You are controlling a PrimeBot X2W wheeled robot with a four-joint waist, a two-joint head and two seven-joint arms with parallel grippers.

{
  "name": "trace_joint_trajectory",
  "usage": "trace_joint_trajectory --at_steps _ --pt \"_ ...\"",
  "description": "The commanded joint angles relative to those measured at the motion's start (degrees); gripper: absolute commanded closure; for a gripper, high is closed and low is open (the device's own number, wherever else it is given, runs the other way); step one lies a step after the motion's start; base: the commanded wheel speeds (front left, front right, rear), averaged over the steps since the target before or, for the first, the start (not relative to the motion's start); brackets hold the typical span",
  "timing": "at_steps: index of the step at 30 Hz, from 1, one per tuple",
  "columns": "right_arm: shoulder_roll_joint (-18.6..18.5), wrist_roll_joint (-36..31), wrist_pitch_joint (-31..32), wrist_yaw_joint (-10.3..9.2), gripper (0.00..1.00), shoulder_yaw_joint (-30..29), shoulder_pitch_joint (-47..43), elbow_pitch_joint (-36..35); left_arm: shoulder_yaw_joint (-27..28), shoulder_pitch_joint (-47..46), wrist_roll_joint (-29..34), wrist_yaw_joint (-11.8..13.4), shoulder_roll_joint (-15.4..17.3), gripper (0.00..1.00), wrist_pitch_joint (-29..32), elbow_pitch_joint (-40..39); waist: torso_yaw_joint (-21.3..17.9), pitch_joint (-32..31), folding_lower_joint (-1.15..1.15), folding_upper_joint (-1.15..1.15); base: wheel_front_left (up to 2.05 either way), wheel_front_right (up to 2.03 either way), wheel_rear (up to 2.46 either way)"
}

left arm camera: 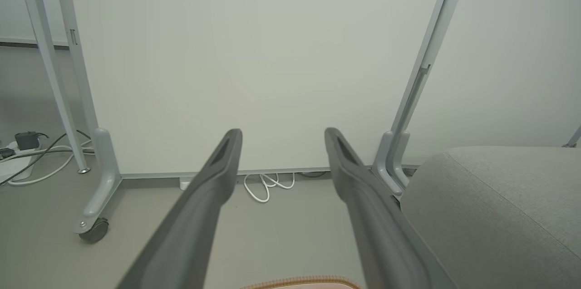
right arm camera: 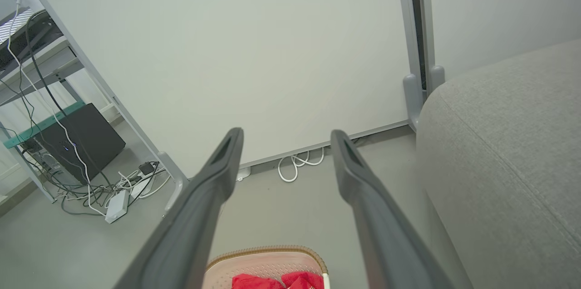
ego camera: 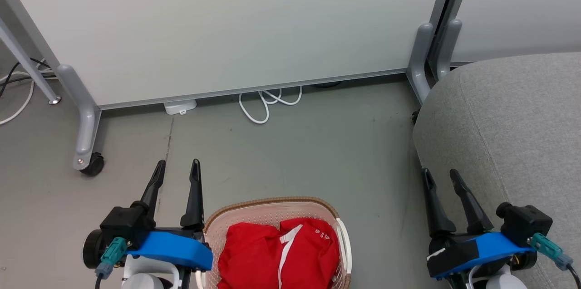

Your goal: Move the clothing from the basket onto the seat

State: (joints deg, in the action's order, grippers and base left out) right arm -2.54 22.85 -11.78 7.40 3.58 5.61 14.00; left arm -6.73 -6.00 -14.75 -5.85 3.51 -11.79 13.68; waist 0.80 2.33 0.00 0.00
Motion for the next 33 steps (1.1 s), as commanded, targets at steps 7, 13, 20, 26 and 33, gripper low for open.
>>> trace_joint_trajectory --at_steps 7,13,20,26,33 --pt "-0.44 -3.95 -1.2 0.13 0.0 0.61 0.75 -0.07 -0.7 -1.09 4.13 -0.38 0.37 0.0 -1.22 0.0 0.06 0.12 0.0 0.0 0.0 0.0 0.0" --pt "-0.46 -6.42 -1.93 0.13 0.0 1.08 0.63 -0.09 -0.98 -1.1 6.54 -0.71 0.29 0.0 -1.93 0.25 0.16 0.18 0.0 0.0 0.0 0.0 0.0" --pt "-0.48 -9.36 -2.69 0.14 0.0 1.5 0.56 0.25 -1.43 -1.1 8.96 -1.19 0.17 0.0 -2.66 0.66 0.27 0.17 0.0 0.0 0.0 0.0 0.0" --pt "-0.49 -11.61 -3.24 0.14 0.0 1.83 0.44 0.46 -1.8 -0.97 10.69 -1.38 0.02 0.0 -3.25 1.12 0.38 0.09 0.0 0.0 0.0 0.0 0.0" --pt "-0.49 -12.28 -3.47 0.1 0.0 2.1 -0.01 0.71 -1.78 -0.51 9.63 -1.74 -0.17 0.0 -3.49 2.72 0.42 -0.2 0.0 0.0 0.0 0.0 0.0"
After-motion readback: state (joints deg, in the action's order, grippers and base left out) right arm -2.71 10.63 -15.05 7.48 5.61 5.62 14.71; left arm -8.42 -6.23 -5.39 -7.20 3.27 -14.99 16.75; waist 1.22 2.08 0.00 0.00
